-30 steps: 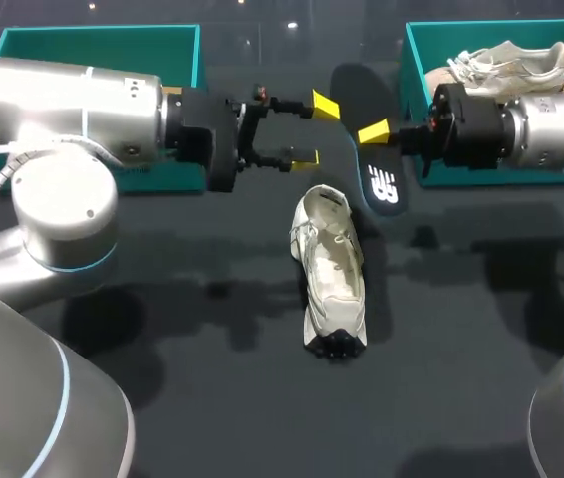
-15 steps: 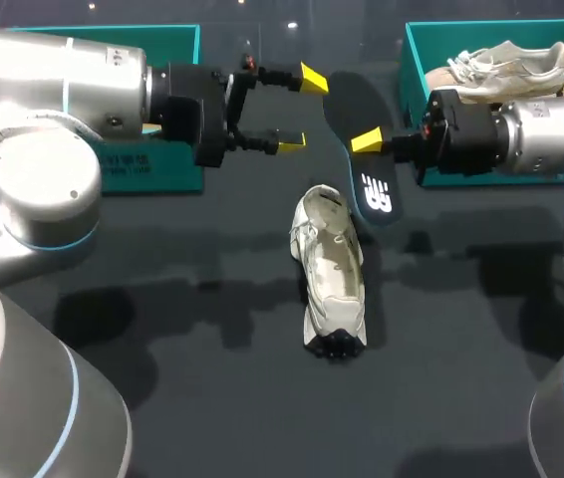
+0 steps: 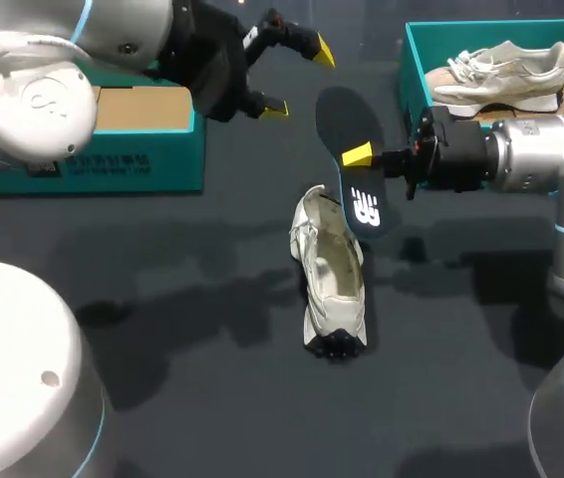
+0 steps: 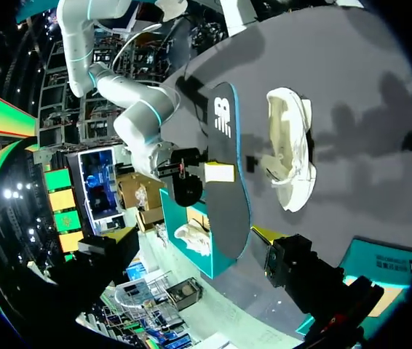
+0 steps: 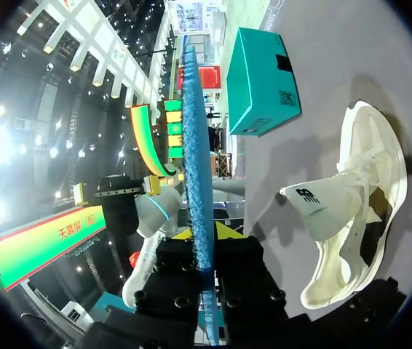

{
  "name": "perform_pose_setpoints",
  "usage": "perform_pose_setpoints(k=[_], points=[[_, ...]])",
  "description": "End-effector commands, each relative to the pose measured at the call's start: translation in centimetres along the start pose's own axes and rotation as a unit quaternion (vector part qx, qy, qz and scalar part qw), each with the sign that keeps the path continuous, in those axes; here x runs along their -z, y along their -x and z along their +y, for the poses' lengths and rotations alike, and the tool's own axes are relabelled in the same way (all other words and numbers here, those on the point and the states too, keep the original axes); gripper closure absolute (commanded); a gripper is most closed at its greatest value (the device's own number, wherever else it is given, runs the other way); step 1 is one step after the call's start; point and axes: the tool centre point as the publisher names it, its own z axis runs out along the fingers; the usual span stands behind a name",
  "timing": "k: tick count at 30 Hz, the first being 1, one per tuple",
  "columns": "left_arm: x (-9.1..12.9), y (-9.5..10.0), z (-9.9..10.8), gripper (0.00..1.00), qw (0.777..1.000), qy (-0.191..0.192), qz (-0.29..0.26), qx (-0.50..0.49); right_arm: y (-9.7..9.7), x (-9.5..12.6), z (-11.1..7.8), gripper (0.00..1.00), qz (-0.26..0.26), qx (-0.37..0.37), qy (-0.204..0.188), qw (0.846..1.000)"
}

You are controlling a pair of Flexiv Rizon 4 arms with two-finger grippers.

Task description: Take the shoe out of the shoebox, open the shoe tongue, remove and reinsert the insole, then place the shoe into the shoebox

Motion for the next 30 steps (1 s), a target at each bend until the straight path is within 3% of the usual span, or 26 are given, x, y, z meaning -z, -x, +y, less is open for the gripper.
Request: perform_pose_setpoints(k=[1,2,6,9,13,15,16,27,30], points=[[-0.1,1.6,0.9,0.0,0.986,-0.008,0.167,0.019,0.0,0.0,-0.1,1.0,-0.001,0.0,0.001,1.0],[0.1,1.8,1.4,0.0,0.986,-0.032,0.161,0.015,0.0,0.0,-0.1,1.0,-0.001,0.0,0.001,1.0],[-0.4,2.6,3.3,0.0,0.964,-0.091,0.244,0.045,0.0,0.0,-0.1,1.0,-0.001,0.0,0.001,1.0],[-1.1,2.9,3.7,0.0,0.952,-0.109,0.282,0.045,0.0,0.0,-0.1,1.0,-0.001,0.0,0.001,1.0],[-2.2,3.5,3.6,0.0,0.925,-0.118,0.36,0.033,0.0,0.0,-0.1,1.0,-0.001,0.0,0.001,1.0],[-2.8,3.8,3.6,0.0,0.9,-0.096,0.423,0.039,0.0,0.0,-0.1,1.0,-0.001,0.0,0.001,1.0],[-2.7,3.8,3.7,0.0,0.891,-0.063,0.446,0.045,0.0,0.0,-0.1,1.0,-0.001,0.0,0.001,1.0],[-2.7,3.8,3.7,0.0,0.891,-0.063,0.446,0.045,0.0,0.0,-0.1,1.0,-0.001,0.0,0.001,1.0],[-3.0,4.3,4.3,0.0,0.879,-0.081,0.466,0.055,0.0,0.0,-0.1,1.0,-0.001,0.0,0.001,1.0]])
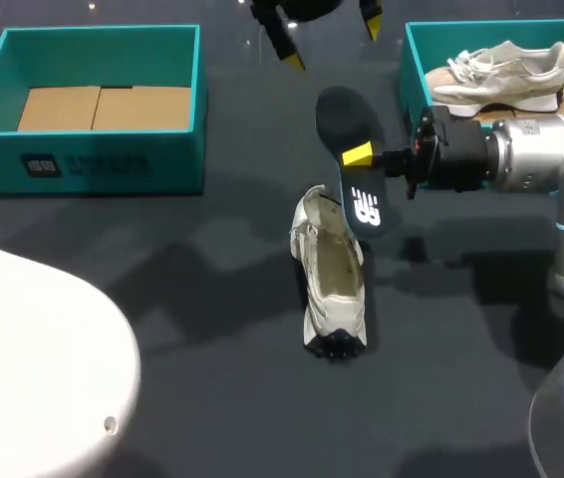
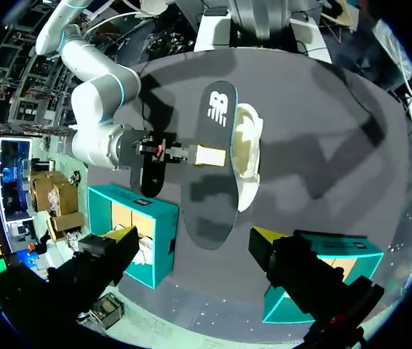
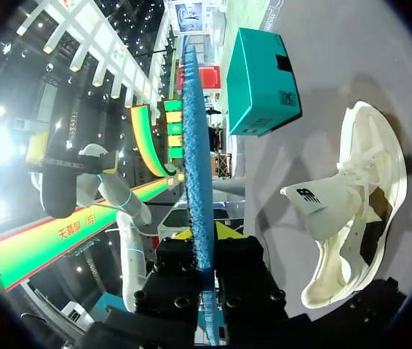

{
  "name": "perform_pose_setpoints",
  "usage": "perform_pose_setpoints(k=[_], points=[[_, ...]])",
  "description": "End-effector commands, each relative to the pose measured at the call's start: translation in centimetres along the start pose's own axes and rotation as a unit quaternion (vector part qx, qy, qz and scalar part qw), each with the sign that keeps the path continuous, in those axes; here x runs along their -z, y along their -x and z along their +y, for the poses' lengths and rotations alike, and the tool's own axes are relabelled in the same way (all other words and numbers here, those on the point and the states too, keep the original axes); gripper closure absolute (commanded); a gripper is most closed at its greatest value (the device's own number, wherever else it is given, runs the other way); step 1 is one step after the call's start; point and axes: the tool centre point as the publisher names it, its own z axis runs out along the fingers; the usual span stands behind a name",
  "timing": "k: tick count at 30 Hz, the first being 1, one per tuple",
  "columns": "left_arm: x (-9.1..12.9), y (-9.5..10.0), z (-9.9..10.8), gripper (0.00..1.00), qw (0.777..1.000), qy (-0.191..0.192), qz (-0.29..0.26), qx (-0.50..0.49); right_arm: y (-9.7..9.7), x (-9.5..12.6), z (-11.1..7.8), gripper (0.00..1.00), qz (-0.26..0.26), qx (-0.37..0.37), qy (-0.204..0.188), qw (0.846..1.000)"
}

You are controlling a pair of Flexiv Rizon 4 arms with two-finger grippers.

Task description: Take the shoe out of the shoebox, open the shoe tongue, remove and reinsert the insole, then place the shoe into the shoebox

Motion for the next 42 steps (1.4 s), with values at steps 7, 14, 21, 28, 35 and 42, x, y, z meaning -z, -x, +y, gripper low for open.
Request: perform_pose_setpoints(k=[7,14,21,28,35,42], points=[[-0.1,1.4,0.9,0.0,0.972,-0.041,0.231,-0.022,0.0,-0.1,-0.1,1.0,-0.001,0.0,0.0,1.0],[-1.1,1.7,0.2,0.0,0.968,-0.038,0.245,-0.033,0.0,-0.1,-0.1,1.0,-0.001,0.0,0.0,1.0],[-1.4,1.7,-0.1,0.0,0.969,-0.037,0.244,-0.035,0.0,-0.1,-0.1,1.0,-0.001,0.0,0.0,1.0],[-1.7,1.0,-0.2,0.0,0.977,-0.032,0.208,-0.039,0.0,-0.1,-0.1,1.0,-0.001,0.0,0.0,1.0],[-2.1,0.0,-0.1,0.0,0.986,-0.035,0.157,-0.038,0.0,-0.1,-0.1,1.0,-0.001,0.0,0.0,1.0],[-1.5,-1.1,-0.5,0.0,0.995,-0.045,0.087,-0.034,0.0,-0.1,-0.1,1.0,-0.001,0.0,0.0,1.0]])
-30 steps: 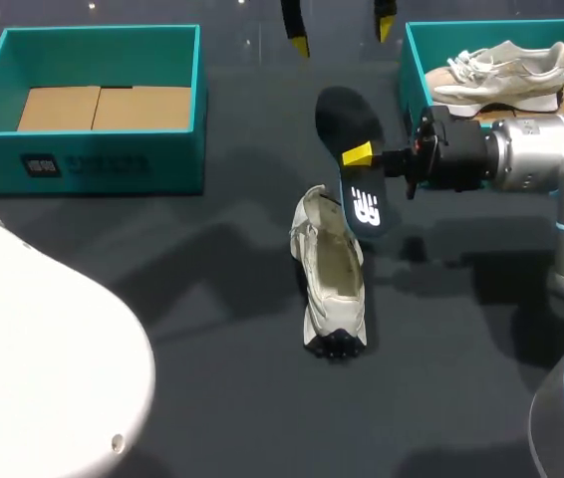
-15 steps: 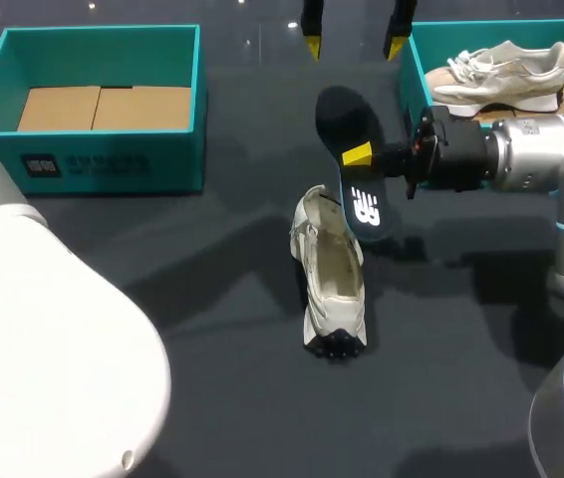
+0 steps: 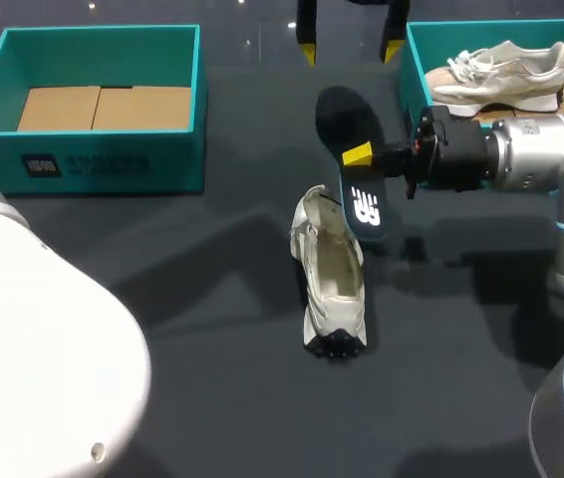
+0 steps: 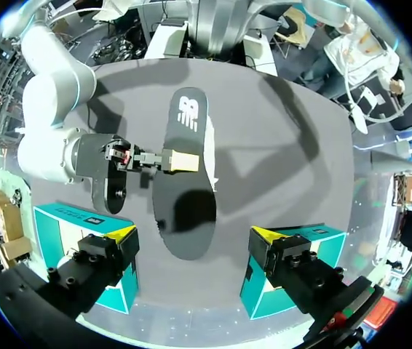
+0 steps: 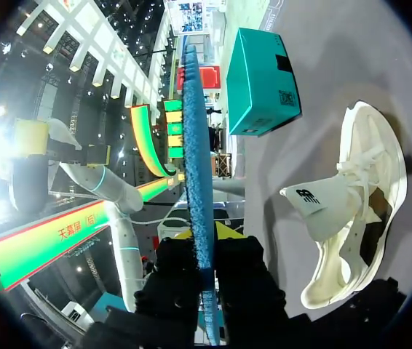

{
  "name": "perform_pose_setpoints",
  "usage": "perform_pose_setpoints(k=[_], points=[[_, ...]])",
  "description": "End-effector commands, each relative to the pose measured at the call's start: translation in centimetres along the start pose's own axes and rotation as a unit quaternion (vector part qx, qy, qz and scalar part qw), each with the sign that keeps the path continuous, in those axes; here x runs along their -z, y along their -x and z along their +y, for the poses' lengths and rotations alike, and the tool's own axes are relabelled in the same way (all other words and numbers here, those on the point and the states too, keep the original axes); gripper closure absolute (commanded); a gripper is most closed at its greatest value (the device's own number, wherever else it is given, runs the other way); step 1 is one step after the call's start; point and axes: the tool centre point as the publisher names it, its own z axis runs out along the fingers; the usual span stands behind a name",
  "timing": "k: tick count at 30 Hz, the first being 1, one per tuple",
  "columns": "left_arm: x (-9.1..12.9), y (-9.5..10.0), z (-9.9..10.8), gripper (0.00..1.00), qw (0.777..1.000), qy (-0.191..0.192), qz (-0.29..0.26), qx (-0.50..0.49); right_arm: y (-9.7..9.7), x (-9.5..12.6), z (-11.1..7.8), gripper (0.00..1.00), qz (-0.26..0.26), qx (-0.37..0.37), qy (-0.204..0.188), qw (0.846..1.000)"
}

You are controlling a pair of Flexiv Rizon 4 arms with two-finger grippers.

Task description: Take the shoe out of the shoebox, open the shoe tongue, remove and reinsert the insole, then place the shoe into the shoebox

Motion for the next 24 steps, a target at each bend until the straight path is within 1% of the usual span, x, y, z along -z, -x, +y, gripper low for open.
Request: perform_pose_setpoints(k=[1,7,8,9,20,21,23,24], points=[[0.0,-2.1,-0.5,0.0,0.993,-0.008,-0.119,-0.002,0.0,0.0,-0.1,1.0,-0.001,0.0,0.001,1.0],[1.6,-3.8,-0.8,0.0,0.977,-0.018,-0.21,-0.024,0.0,0.0,-0.1,1.0,-0.001,0.0,0.001,1.0],[1.8,-3.9,-0.8,0.0,0.977,-0.012,-0.209,-0.038,0.0,0.0,-0.1,1.0,-0.001,0.0,0.001,1.0],[2.2,-3.9,-0.8,0.0,0.982,0.009,-0.182,-0.048,0.0,0.0,-0.1,1.0,-0.001,0.0,0.001,1.0],[2.2,-3.9,-0.8,0.0,0.982,0.009,-0.182,-0.048,0.0,0.0,-0.1,1.0,-0.001,0.0,0.001,1.0],[2.0,-3.6,-1.1,0.0,0.982,0.021,-0.185,-0.043,0.0,0.0,-0.1,1.0,-0.001,0.0,0.001,1.0],[1.5,-3.9,-1.4,0.0,0.972,0.008,-0.228,-0.062,0.0,0.0,-0.1,1.0,-0.001,0.0,0.001,1.0],[1.1,-4.2,-1.5,0.0,0.967,0.014,-0.246,-0.059,0.0,0.0,-0.1,1.0,-0.001,0.0,0.001,1.0]])
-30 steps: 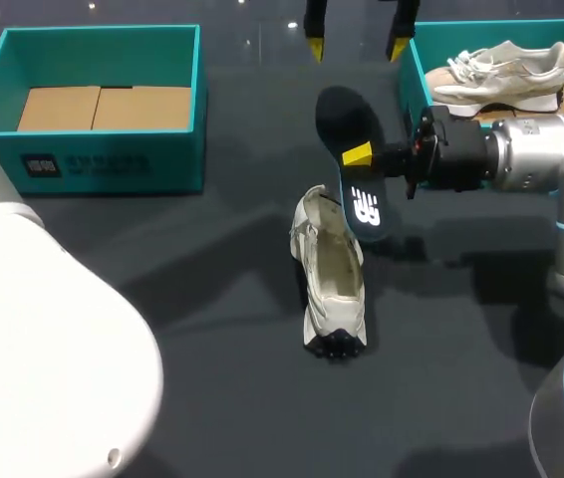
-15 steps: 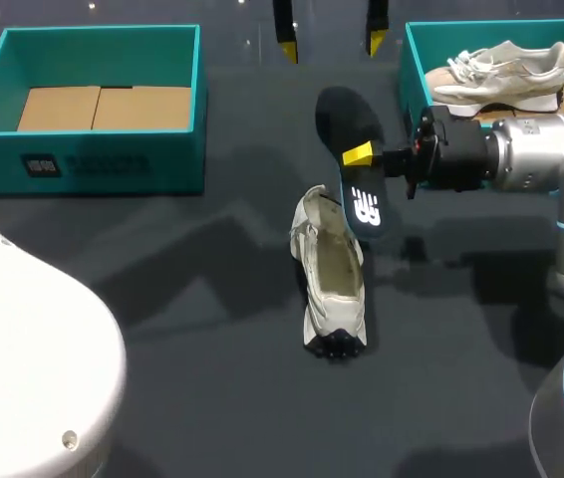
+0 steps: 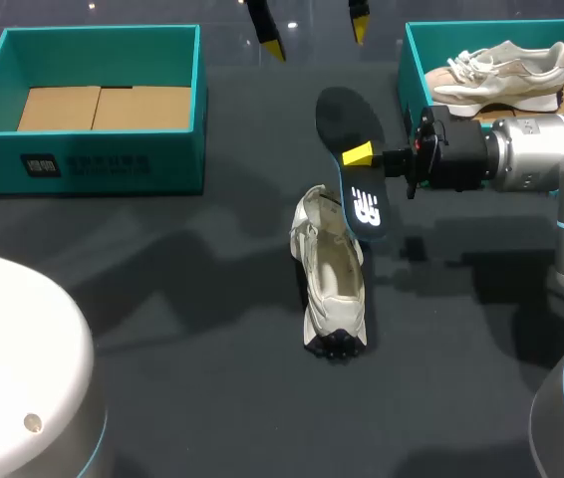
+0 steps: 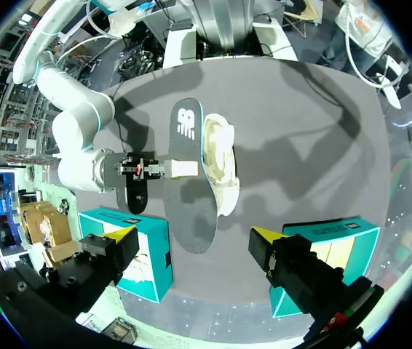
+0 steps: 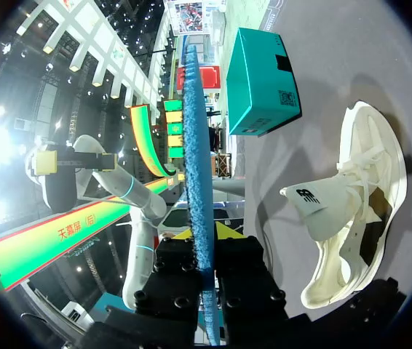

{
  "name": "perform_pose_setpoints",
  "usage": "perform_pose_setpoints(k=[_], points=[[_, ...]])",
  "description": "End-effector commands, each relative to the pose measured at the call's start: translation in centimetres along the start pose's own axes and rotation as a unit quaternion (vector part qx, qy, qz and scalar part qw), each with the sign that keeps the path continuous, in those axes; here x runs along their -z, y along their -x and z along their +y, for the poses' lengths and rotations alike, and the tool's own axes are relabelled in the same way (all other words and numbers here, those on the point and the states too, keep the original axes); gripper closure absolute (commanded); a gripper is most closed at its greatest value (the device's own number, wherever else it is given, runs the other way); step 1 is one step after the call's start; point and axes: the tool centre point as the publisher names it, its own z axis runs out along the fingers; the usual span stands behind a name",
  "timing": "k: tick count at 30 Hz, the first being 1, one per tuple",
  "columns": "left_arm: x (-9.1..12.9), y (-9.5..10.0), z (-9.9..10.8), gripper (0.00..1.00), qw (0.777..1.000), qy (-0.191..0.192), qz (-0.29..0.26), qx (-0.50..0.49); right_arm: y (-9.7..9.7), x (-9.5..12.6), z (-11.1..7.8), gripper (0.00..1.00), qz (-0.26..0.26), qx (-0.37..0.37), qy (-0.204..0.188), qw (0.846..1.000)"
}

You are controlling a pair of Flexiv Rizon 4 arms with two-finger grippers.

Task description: Take the shoe out of the shoebox, open the shoe tongue, remove and reinsert the insole, then place the shoe into the shoebox

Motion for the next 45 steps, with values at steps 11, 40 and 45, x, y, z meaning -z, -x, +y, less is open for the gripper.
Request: perform_pose_setpoints(k=[11,40,45], points=[[-0.9,-4.5,-2.0,0.0,0.966,0.023,-0.255,-0.02,0.0,0.0,-0.1,1.0,0.0,0.0,0.001,1.0],[-5.2,-6.5,-3.3,0.0,0.908,0.119,-0.401,0.014,0.0,0.0,-0.1,1.0,0.0,0.0,0.001,1.0],[-5.2,-6.5,-3.3,0.0,0.908,0.119,-0.401,0.014,0.0,0.0,-0.1,1.0,0.0,0.0,0.001,1.0]])
